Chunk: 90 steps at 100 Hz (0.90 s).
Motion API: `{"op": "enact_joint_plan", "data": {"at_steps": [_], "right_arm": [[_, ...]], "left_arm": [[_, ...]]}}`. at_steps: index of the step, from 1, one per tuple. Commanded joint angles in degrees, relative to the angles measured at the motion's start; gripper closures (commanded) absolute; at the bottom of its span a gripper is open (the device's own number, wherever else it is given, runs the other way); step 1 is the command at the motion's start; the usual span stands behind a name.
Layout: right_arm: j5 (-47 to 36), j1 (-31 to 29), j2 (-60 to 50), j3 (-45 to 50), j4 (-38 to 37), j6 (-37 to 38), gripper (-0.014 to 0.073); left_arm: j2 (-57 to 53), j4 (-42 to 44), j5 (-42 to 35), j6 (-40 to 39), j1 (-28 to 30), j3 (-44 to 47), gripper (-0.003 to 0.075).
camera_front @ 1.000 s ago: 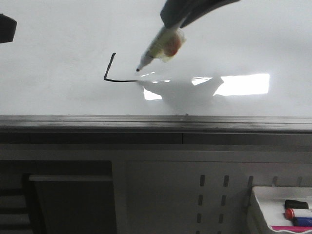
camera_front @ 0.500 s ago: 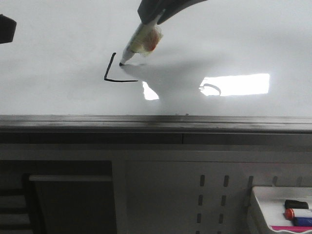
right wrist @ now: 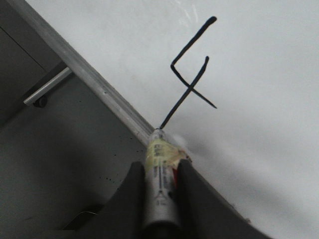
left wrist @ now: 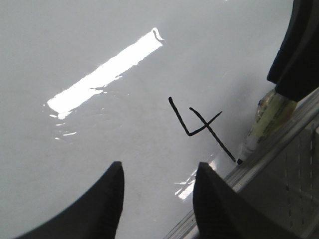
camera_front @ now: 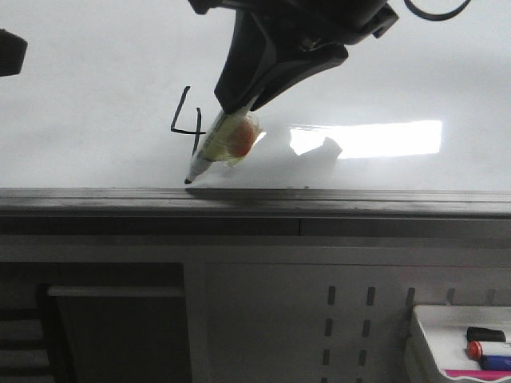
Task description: Write number 4 on whiteboard
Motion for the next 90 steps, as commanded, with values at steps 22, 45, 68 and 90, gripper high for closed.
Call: {"op": "enact_joint_plan", "data": {"at_steps": [22, 45, 68, 90], "right_arm": [[3.76, 5.93, -3.96, -7.08, -1.15, -2.9, 0.0658], [6.46, 9.03, -3.96, -7.96, -1.27, -2.9, 0.0658], [7.15, 9.14, -3.96, -7.96, -1.28, -2.9, 0.0658], [7.24, 9.14, -3.96, -7.96, -1.28, -2.9, 0.0658]], "left_arm": [[7.55, 7.17, -5.33, -0.56, -8.56, -1.53, 0.0416], [13.69, 5.23, -11.98, -0.56, -9.15, -1.83, 0.0417], [15.26, 4.98, -11.75, -0.56, -9.15, -1.83, 0.0582], [15.26, 4.98, -12.11, -0.56, -9.15, -1.83, 0.0741]]}}
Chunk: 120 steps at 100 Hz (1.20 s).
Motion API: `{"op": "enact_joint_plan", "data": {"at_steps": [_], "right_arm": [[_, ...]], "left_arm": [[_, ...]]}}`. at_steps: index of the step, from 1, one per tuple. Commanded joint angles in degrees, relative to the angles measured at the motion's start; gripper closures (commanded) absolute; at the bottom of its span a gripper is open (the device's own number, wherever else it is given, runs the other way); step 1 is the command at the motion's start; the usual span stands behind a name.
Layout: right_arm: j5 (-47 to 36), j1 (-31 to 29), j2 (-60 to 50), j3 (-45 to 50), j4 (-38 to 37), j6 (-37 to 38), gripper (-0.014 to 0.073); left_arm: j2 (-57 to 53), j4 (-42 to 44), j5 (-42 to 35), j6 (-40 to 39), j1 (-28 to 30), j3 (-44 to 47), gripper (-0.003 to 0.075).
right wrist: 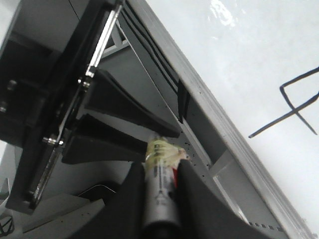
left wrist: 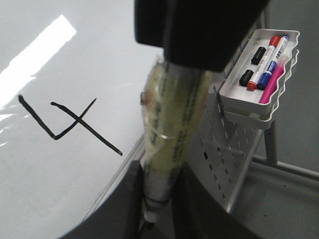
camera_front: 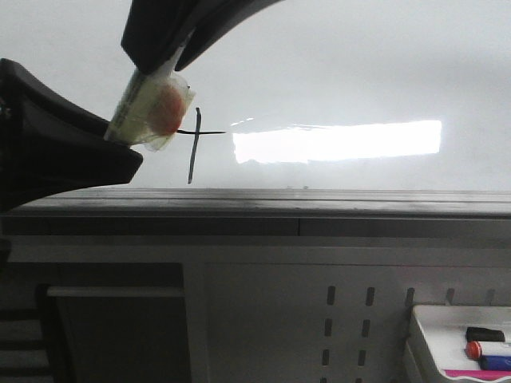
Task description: Write number 4 on whiteboard
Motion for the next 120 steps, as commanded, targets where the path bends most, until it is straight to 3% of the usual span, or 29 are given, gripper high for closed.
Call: {"op": "enact_joint_plan", "data": {"at_steps": [1, 6, 13, 21, 28, 35, 43, 59, 89, 109, 120], "right_arm": [[-1.71, 0.07, -2.14, -1.81, 0.12, -0.68, 0.0657], [-1.8, 0.07, -2.14, -1.81, 0.12, -1.05, 0.065], [-1.95, 0.07, -2.14, -1.81, 0.12, -1.06, 0.0568], [-2.84, 0.07, -2.14, -1.81, 0.12, -1.06, 0.0346], [-3.75, -0.26, -2.14, -1.81, -0.17, -1.06, 0.0141], [-4.39, -0.91, -2.25, -1.81, -0.35, -1.06, 0.0034], [-4.39, -1.81, -2.55, -1.81, -0.43, -1.06, 0.0039], [-4.28, -2.06, -3.02, -1.81, -0.43, -1.06, 0.0097], [-3.92, -2.06, -3.02, -1.81, -0.43, -1.06, 0.0107], [-1.56, -2.06, -3.15, -1.81, -0.43, -1.06, 0.0107], [-1.12, -2.06, -3.37, -1.81, -0.43, -1.06, 0.0107]], "left_arm": [[-0.53, -1.7, -3.97, -0.56, -0.29, -1.83, 0.0741], [-0.53, -1.7, -3.97, -0.56, -0.29, -1.83, 0.0741], [-0.53, -1.86, -3.97, -0.56, -0.29, -1.83, 0.0741], [-0.53, -4.81, -3.86, -1.33, -0.29, -1.83, 0.0741], [-0.53, -13.02, -3.28, -1.33, -0.29, -1.83, 0.0741], [-0.53, -26.39, -1.94, -1.41, -0.29, -2.06, 0.0741], [-0.53, -39.74, 0.63, -1.41, 0.12, -2.99, 0.0741], [-0.29, -46.77, 10.13, -1.41, 3.73, -7.35, 0.0741], [8.89, -49.92, 23.0, -1.41, 7.88, -17.02, 0.0741], [12.42, -51.76, 24.51, -1.41, 7.88, -20.11, 0.0738], [12.58, -52.08, 24.06, -1.41, 7.88, -20.26, 0.0645]]}}
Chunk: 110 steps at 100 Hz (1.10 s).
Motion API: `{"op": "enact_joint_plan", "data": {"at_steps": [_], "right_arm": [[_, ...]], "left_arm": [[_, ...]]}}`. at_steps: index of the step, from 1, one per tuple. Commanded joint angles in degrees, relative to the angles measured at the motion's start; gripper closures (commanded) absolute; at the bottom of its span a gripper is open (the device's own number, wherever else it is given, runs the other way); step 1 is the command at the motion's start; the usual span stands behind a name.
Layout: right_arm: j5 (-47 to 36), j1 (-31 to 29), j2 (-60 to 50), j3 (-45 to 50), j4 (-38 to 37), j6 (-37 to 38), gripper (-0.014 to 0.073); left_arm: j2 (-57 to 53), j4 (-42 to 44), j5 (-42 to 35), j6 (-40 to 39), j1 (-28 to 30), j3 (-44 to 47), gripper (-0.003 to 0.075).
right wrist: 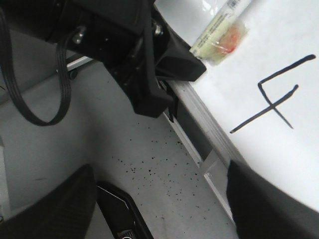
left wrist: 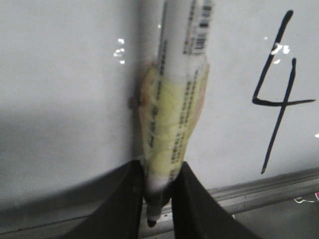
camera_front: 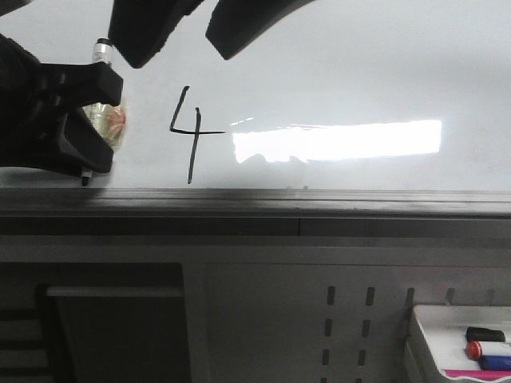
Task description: Write number 4 on whiteboard
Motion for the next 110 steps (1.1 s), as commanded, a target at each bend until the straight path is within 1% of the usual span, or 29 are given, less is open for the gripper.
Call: {"op": "enact_joint_plan", "data": {"at_steps": [1, 9, 13, 18, 23, 28, 35, 37, 39, 42, 43, 44, 47, 49, 57, 64, 71, 74, 76, 79, 99, 105, 110], "right_arm": [[-2.3, -0.3, -2.4, -1.77, 0.1, -0.61, 0.0107], [-2.3, -0.3, -2.5, -1.77, 0.1, -0.61, 0.0107], [-2.26, -0.3, -2.65, -1.77, 0.1, -0.61, 0.0107], [-2.17, -0.3, -2.88, -1.77, 0.1, -0.5, 0.0107], [-2.41, -0.3, -3.18, -1.77, -0.05, -0.5, 0.0111], [-2.39, -0.56, -3.81, -1.77, -0.31, -0.5, 0.0144], [-2.01, -1.22, -5.04, -1.77, -0.36, -0.5, 0.0263], [-1.71, -1.37, -5.48, -1.77, -0.36, -0.19, 0.0316], [-1.58, -1.7, -5.78, -1.77, -0.36, 0.0, 0.0396], [-1.07, -2.02, -6.36, -1.77, -0.36, 0.12, 0.0459], [-0.97, -2.05, -6.54, -1.77, -0.36, 0.12, 0.0503], [-0.7, -2.28, -6.87, -1.77, -0.46, 0.12, 0.0524], [-0.41, -2.57, -7.54, -1.66, -0.45, 0.12, 0.0626], [-0.22, -2.67, -8.12, -1.53, -0.49, 0.12, 0.0664], [-0.35, -2.95, -10.47, -0.37, -0.97, 0.25, 0.0657], [-1.6, -2.95, -13.24, 1.41, -1.83, 0.25, 0.0657], [-4.77, -2.95, -17.05, 4.42, -2.08, 0.25, 0.0657], [-7.16, -2.95, -19.31, 6.5, -2.08, 0.25, 0.0657], [-8.15, -2.95, -20.8, 7.83, -2.08, 0.25, 0.0657], [-10.75, -2.95, -22.89, 9.74, -2.08, 0.25, 0.0657], [-26.09, -2.95, -39.75, 26.68, -2.08, 0.25, 0.0657], [-28.86, -2.95, -45.17, 31.89, -2.08, 0.25, 0.0657], [-29.58, -2.95, -49.2, 35.55, -2.08, 0.25, 0.0657]], "left_arm": [[-0.95, -1.05, -3.58, -0.61, 0.12, -1.97, 0.0634], [-0.95, -1.37, -3.58, -0.61, 0.12, -1.97, 0.049], [-0.95, -1.65, -3.58, -0.61, 0.12, -1.97, 0.0433], [-0.95, -1.87, -3.44, -0.61, 0.12, -1.97, 0.0396], [-1.22, -1.87, -3.09, -0.61, 0.12, -1.97, 0.0393], [-1.92, -1.66, -2.68, -0.61, 0.12, -1.97, 0.0394], [-3.88, -0.44, -2.05, -0.61, 0.12, -1.97, 0.0394], [-4.68, 0.06, -1.77, -0.61, 0.12, -1.97, 0.0395], [-5.56, 0.92, -1.34, -0.61, 0.12, -1.97, 0.0395], [-6.83, 2.28, -0.68, -0.61, 0.12, -1.97, 0.0396], [-7.16, 2.48, -0.54, -0.61, 0.12, -1.97, 0.0397], [-7.86, 2.65, -0.34, -0.61, 0.12, -1.85, 0.0399], [-9.39, 2.96, -0.01, -0.61, 0.12, -1.71, 0.0403], [-10.56, 3.1, 0.24, -0.61, 0.12, -1.47, 0.0407], [-15.29, 3.24, 0.22, -0.61, 0.12, -0.35, 0.0422], [-20.19, 3.24, -0.31, -0.61, 0.12, 0.86, 0.0461], [-25.5, 4.59, -0.64, -0.34, 0.12, 2.27, 0.0561], [-28.32, 5.25, -0.8, 0.03, 0.12, 2.94, 0.0633], [-29.43, 5.98, -0.96, 0.12, 0.12, 3.49, 0.0664], [-32.44, 7.0, -1.28, 0.37, 0.12, 4.26, 0.0741], [-49.54, 12.98, -1.69, 0.4, 0.12, 11.13, 0.0741], [-54.24, 14.16, -1.58, 0.4, 0.12, 13.77, 0.0741], [-57.2, 14.94, -1.47, 0.4, 0.12, 15.58, 0.0741]]}}
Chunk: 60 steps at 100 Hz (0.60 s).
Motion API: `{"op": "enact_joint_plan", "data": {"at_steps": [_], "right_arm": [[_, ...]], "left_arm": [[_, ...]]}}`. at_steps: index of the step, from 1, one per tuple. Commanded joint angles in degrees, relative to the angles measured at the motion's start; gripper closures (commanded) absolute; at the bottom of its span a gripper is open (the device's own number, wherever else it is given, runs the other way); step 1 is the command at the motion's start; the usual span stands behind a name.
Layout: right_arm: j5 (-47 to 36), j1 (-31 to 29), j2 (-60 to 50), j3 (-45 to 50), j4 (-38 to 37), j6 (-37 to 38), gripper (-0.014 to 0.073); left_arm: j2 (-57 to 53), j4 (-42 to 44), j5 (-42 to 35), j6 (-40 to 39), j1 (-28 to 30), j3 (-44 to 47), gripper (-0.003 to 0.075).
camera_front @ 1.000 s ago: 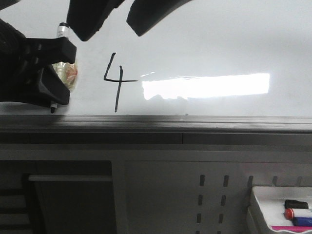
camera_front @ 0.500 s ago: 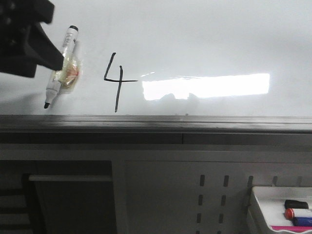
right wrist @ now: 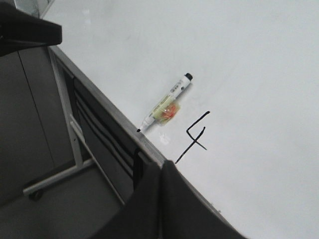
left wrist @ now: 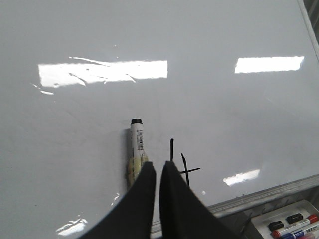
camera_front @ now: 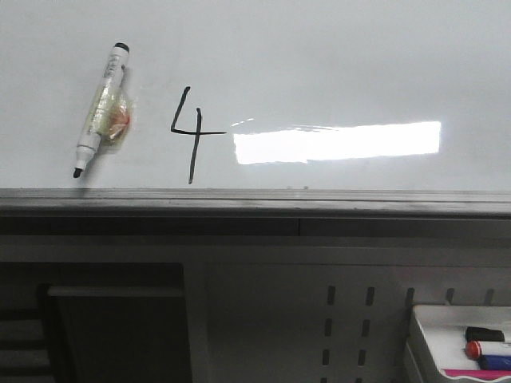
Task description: Write number 4 on whiteboard
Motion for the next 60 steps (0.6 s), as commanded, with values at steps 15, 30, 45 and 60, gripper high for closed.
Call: {"op": "enact_joint_plan", "data": {"at_steps": [15, 30, 45, 60], "right_arm": [[-7.46, -0.36, -16.82, 12.76, -0.4, -0.07, 0.0657], [-6.49, -0.36, -25.23, 17.19, -0.4, -0.07, 0.0658], [-5.2, -0.36, -29.16, 18.67, -0.4, -0.07, 0.0658], [-5.21, -0.36, -29.43, 19.05, -0.4, -0.07, 0.0658]], "left_arm": [[-13.17, 4.31, -3.75, 0.04, -0.01, 7.41, 0.0741], [-18.53, 3.82, -3.96, 0.04, -0.01, 9.73, 0.0741], [-19.74, 3.5, -4.1, 0.04, -0.01, 9.73, 0.0741], [-19.74, 3.5, -4.1, 0.04, -0.01, 9.73, 0.0741]]}}
